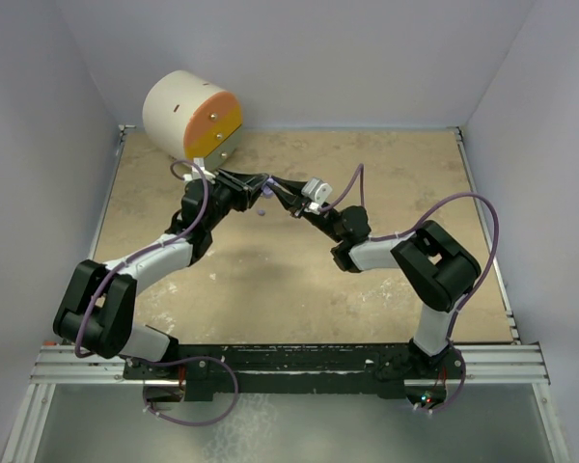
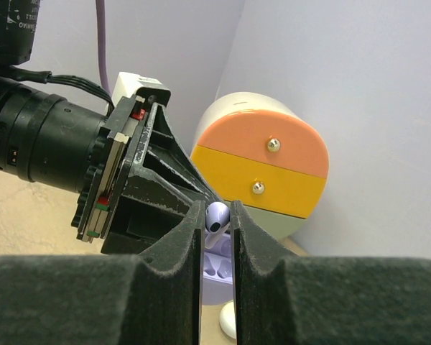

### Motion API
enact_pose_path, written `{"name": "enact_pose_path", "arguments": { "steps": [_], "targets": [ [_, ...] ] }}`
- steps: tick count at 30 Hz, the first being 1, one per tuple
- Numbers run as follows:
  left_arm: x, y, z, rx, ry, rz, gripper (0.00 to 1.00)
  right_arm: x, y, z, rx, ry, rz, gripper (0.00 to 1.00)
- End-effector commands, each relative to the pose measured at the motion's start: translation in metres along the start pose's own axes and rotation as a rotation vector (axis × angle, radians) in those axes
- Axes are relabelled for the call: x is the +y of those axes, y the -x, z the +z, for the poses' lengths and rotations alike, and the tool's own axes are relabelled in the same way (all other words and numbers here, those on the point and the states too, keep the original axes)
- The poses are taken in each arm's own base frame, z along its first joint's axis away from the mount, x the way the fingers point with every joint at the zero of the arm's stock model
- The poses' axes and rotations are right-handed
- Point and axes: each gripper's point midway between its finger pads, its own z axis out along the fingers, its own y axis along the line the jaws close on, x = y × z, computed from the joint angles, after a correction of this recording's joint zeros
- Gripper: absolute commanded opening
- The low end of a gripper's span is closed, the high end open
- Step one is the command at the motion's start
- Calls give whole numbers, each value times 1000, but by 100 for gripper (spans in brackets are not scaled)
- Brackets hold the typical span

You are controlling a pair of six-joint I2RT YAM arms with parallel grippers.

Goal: Insert the wireless bluetooth earbuds into the charging case
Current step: Place the earbud in the charging case.

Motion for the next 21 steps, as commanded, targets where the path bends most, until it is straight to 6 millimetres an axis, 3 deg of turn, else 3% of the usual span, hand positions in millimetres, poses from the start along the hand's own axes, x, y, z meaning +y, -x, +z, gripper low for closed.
{"name": "enact_pose_path", "arguments": {
  "steps": [1,21],
  "targets": [
    [-50,5,-5,-21,-122,40,0,-20,105,1,-375,-69,-116,14],
    [-58,3,-12,-13,-140,53,0,-22,96,3,-356,-74,-110,13]
  ]
}}
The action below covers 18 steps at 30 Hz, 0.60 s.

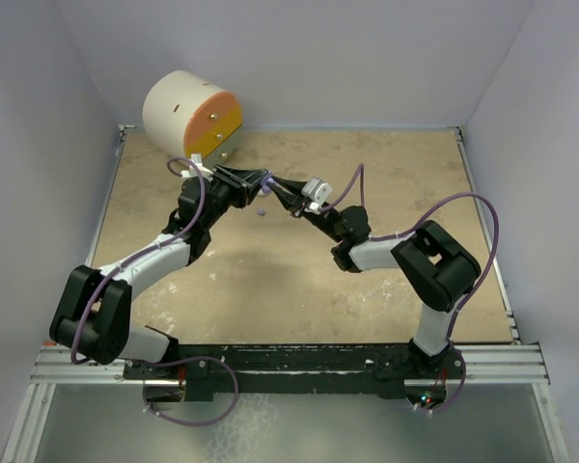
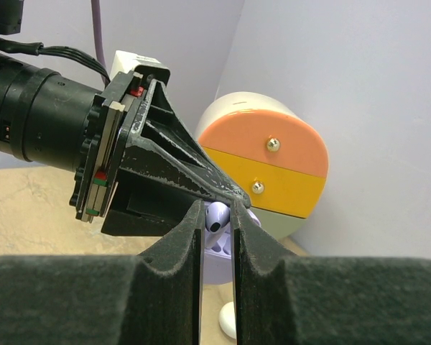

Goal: Insert the wireless bluetooth earbuds into the charging case
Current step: Place the earbud in the charging case.

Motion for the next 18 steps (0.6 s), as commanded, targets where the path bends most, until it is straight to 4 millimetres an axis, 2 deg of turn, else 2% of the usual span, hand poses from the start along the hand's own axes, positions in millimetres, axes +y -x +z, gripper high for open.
{"name": "enact_pose_path", "arguments": {
  "steps": [1,18],
  "targets": [
    [-38,2,-6,-6,-104,44,0,-21,96,3,-357,-73,-108,13],
    [-42,2,-8,-9,-115,44,0,-23,91,4,-344,-76,-105,13]
  ]
}}
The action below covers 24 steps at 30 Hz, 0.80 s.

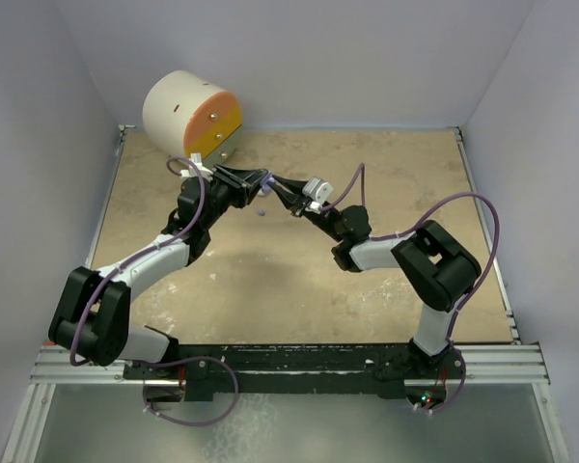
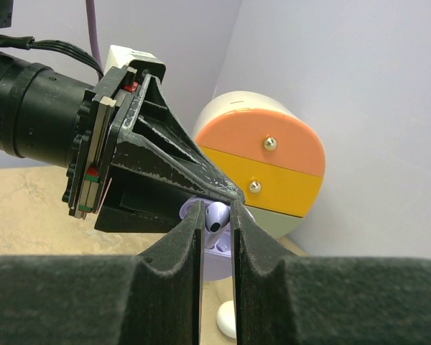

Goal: Insert the wireless bluetooth earbuds into the charging case
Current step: Place the earbud in the charging case.

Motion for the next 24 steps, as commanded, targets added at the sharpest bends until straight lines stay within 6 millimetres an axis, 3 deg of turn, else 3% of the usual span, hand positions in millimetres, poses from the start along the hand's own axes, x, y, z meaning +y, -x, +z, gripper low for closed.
{"name": "enact_pose_path", "arguments": {
  "steps": [1,24],
  "targets": [
    [-40,2,-6,-8,-111,29,0,-21,92,4,-346,-72,-102,13],
    [-51,5,-4,-19,-137,26,0,-18,86,8,-327,-54,-91,14]
  ]
}}
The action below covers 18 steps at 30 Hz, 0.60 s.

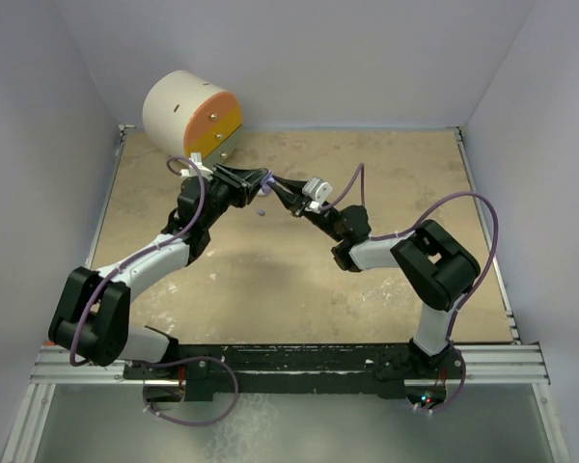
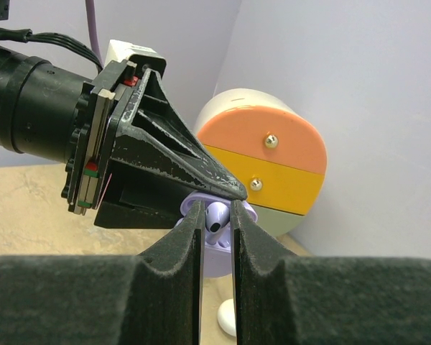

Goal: Insert the wireless bluetooth earbuds into the charging case
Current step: Place the earbud in the charging case.

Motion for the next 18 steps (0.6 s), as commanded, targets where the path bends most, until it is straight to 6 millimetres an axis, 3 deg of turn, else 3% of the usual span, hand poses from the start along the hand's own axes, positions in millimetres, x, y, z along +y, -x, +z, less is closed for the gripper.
{"name": "enact_pose_path", "arguments": {
  "steps": [1,18],
  "targets": [
    [-50,5,-4,-20,-137,25,0,-19,89,8,-330,-54,-94,14],
    [-57,7,1,-22,-153,22,0,-16,80,9,-303,-42,-75,16]
  ]
}}
